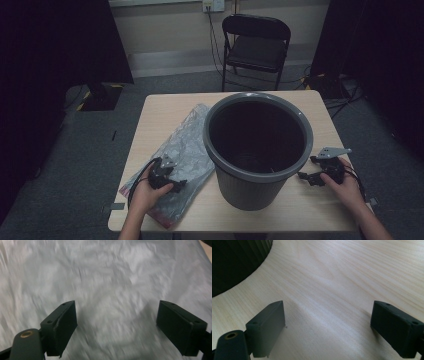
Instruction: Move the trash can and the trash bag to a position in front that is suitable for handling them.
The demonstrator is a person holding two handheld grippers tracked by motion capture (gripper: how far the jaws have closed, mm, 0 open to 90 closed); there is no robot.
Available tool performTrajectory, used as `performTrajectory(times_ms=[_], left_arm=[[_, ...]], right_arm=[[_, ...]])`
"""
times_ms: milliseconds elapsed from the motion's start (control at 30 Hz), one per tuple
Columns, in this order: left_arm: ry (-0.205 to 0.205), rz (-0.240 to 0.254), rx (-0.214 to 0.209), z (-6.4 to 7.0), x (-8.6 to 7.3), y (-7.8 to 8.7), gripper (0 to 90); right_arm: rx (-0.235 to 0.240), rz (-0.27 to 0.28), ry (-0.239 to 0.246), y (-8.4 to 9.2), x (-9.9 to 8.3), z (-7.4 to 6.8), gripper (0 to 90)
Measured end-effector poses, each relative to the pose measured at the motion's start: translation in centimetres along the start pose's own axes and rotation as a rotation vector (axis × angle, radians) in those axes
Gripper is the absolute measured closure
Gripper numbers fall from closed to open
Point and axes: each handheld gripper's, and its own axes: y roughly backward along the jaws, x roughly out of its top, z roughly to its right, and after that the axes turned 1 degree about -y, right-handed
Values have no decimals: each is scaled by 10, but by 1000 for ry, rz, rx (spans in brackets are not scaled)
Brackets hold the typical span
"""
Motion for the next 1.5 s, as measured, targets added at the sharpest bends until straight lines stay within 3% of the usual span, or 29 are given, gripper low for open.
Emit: performTrajectory(times_ms=[167, 233, 267, 400, 433, 633, 667, 700, 833, 867, 933, 1200, 1367, 1400, 1500], left_arm=[[-28, 48, -43, -6, 43, -16, 166], [-17, 59, -80, -5, 56, -28, 163], [-8, 41, -93, -2, 63, -44, 164], [-22, 24, -115, 5, 66, -61, 166], [-15, 37, -113, 6, 66, -63, 131], [29, 65, -76, 1, 59, -60, 151], [59, 73, -56, -6, 54, -57, 151], [59, 73, -56, -6, 54, -57, 150], [127, 86, 4, -23, 39, -50, 150], [158, 84, 9, -27, 34, -47, 150], [182, 82, 47, -39, 24, -40, 150], [258, 75, 103, -58, 4, -26, 152], [237, 63, 83, -52, 8, -24, 174], [217, 70, 70, -48, 13, -24, 186], [102, 77, 28, -33, 32, -24, 185]], right_arm=[[0, 0, 0, 0, 0, 0, 116], [0, 0, 0, 0, 0, 0, 116], [0, 0, 0, 0, 0, 0, 116], [0, 0, -1, 0, 0, 0, 116], [1, 1, -1, 0, 0, 0, 116], [0, 0, -1, 0, 0, 0, 116], [0, 0, 0, 0, 0, 0, 116], [0, 0, 0, 0, 0, 0, 116], [0, 0, 0, 0, 0, 0, 116], [0, 0, 0, 0, 0, 0, 116], [1, 1, -1, 0, 0, 0, 116], [1, 1, -2, 0, 0, 0, 116], [1, 1, -3, 0, 0, 0, 116], [1, 1, -3, 0, 0, 0, 116], [2, 0, -3, 0, 0, 0, 116]])
